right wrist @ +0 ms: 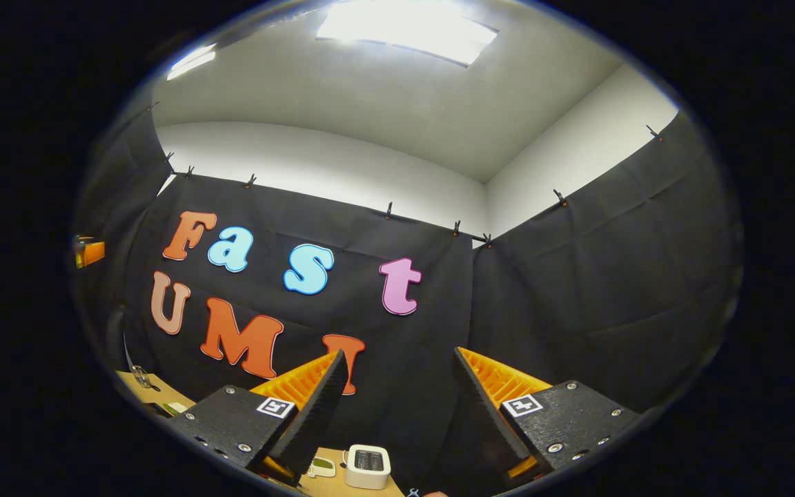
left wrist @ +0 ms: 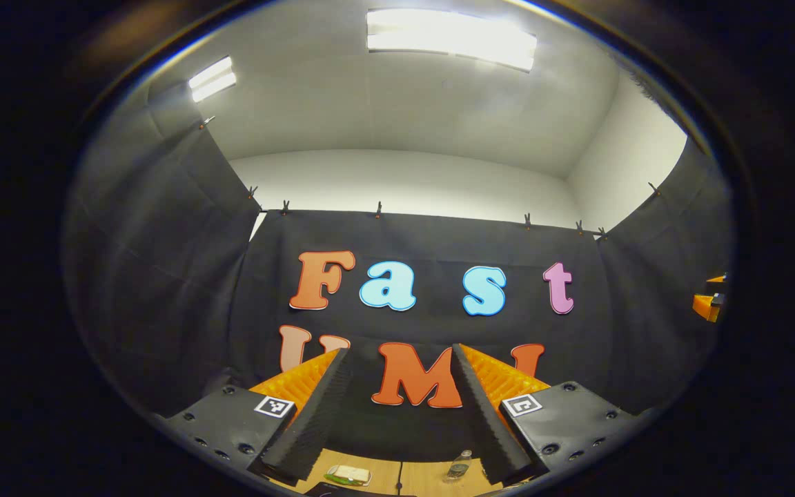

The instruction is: First push the handle of the pot to place it horizontally, then grasp the pot with both hands and set it on the induction cooktop.

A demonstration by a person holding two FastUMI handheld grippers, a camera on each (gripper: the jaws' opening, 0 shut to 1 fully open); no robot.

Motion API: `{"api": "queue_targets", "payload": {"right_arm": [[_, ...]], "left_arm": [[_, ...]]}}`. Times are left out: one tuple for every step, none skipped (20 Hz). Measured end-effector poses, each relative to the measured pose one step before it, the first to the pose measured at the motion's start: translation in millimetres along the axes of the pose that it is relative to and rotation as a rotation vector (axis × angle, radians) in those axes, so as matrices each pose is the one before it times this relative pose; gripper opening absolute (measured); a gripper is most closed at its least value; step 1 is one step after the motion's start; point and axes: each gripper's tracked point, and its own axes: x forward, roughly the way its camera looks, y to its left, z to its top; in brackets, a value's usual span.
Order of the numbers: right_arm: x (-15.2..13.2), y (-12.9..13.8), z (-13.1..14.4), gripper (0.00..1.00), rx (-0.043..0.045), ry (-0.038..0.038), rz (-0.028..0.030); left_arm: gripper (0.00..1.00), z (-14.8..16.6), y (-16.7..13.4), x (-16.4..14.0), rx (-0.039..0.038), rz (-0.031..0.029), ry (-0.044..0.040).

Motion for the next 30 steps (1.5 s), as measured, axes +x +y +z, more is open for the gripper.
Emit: {"api": "queue_targets", "payload": {"right_arm": [[-0.69,-0.8,-0.97,0.94,-0.00111,0.00102,-0.00224],[0.52,-1.3,-1.06,0.94,-0.00028,0.00121,-0.00324],[-0.25,-1.65,-0.64,0.94,-0.00019,0.00101,-0.00222],[0.2,-1.3,-1.13,0.94,-0.00089,0.0015,-0.00348],[-0.81,-2.1,-1.9,0.93,-0.00025,0.00177,-0.00316],[-0.58,-2.21,-1.54,0.94,0.0008,0.00173,-0.00203],[0.22,-0.83,-2.51,0.94,0.00122,0.00278,-0.00138],[-0.5,-0.94,-2.84,0.94,0.00265,0.00407,0.00155],[-0.44,-0.78,-3.26,0.94,0.00319,0.00482,0.00188],[-0.88,-0.32,-3.08,0.94,0.00203,0.00407,0.00198],[-0.69,-1.35,-2.82,0.94,0.0016,0.00246,0.0016],[-0.87,-0.52,-2.66,0.94,0.00083,0.00355,0.00301],[-0.77,-0.84,-4.05,0.94,0.00117,0.00307,0.00445],[0.54,0.43,-3.86,0.94,0.00156,0.00501,0.00445],[-0.89,0.13,-3.24,0.94,0.00172,0.00649,0.00629],[-0.27,0.27,-4.51,0.94,0.00183,0.00715,0.00557],[-1.44,-0.64,-4.66,0.94,0.00198,0.00739,0.00533],[-0.49,-0.46,-4.89,0.94,0.00158,0.00793,0.00499],[-0.42,-1.7,-4.6,0.94,0.00112,0.00828,0.00415],[-1.52,-1.55,-5.2,0.94,0.00132,0.01026,0.00448],[-0.6,-0.89,-5.59,0.94,0.00055,0.00959,0.00292],[-1.06,-1.61,-5.4,0.94,0.00121,0.01149,0.00319],[-1.28,-2.46,-5.69,0.94,0.00194,0.01175,0.00258],[-1.07,-2.61,-4.74,0.94,0.00291,0.008,0.00356],[-0.32,-1.62,-3.55,0.94,0.00172,0.00531,0.00302],[-0.56,-1.96,-3.38,0.94,0.001,0.00373,0.00187],[-0.46,-3.05,-3.32,0.94,0.00058,0.00291,0.00364],[-1.37,-1.94,-3.04,0.94,0.00076,0.00401,0.00347],[-1.61,-2.55,-3.5,0.94,0.00054,0.00376,0.00649],[-1.16,-1.56,-3.22,0.94,0.00099,0.00441,0.00588]], "left_arm": [[0.94,-2.54,-3.88,3.2,-0.00093,-0.00843,0.00102],[0.94,-1.48,-2.74,0.86,-0.00054,-0.00467,0.00247],[0.94,-2.51,-2.85,2.27,0.00013,-0.00363,0.0031],[0.94,-2.31,-2.32,-0.09,-0.00011,-0.00263,0.00396],[0.94,-3.34,-2.97,0.83,-0.00032,-0.00346,0.0055],[0.94,-4.52,-2.95,-0.5,-0.00059,-0.00471,0.00799],[0.94,-4.44,-2.72,-1.68,-0.00145,-0.00268,0.0125],[0.93,-6.48,-0.15,-0.54,-0.00183,0.00111,0.01422],[0.93,-6.24,-1.63,0.04,-0.00319,-0.00092,0.01543],[0.93,-7.49,-3.48,-2.61,-0.00388,0.00022,0.01879],[0.94,-7.72,-1.89,-1.74,-0.00187,0.00152,0.02003],[0.93,-9.42,-3.18,-2.09,-0.00099,-0.00135,0.02318],[0.92,-8.72,-2.83,-1.24,0.00277,-0.00059,0.02341],[0.94,-8.22,-1.87,-2.88,0.00325,-0.00231,0.02118],[0.87,-9.29,-6.93,-1.99,-0.00054,-0.00966,0.026],[0.8,-12.48,-5.2,-2.11,-0.00058,-0.0071,0.0282],[0.72,-11.54,-6.96,-0.45,-0.00344,-0.0137,0.0317],[0.64,-15.31,-7.79,-0.81,-0.00484,-0.01732,0.0423],[0.62,-16.65,-9.91,-0.68,-0.00851,-0.0272,0.05132],[0.43,-22.48,-5.89,-0.94,-0.00055,-0.00098,0.05708],[0.25,-20.05,-3.94,-0.5,0.00475,0.0021,0.06277],[0.11,-19.97,-4.83,3.04,0.00675,-0.00651,0.06093],[0.1,-19.73,-7.84,2.35,-0.00702,-0.00918,0.0581],[0.11,-20.35,-9.01,0.88,-0.01783,-0.02029,0.05891],[0.08,-22.64,-7.59,2.68,-0.02143,-0.01549,0.05885],[0.08,-22.39,-8.91,1.96,-0.02162,-0.01776,0.05798],[0.08,-20.26,-6.77,3.89,-0.02146,-0.01085,0.05454],[0.08,-17.85,-3.99,1.15,-0.02146,-0.00482,0.05127],[0.07,-16.65,-3.5,3.34,-0.02066,0.00118,0.04846],[0.07,-19.27,-0.69,1.59,-0.01874,0.00255,0.04357]]}}
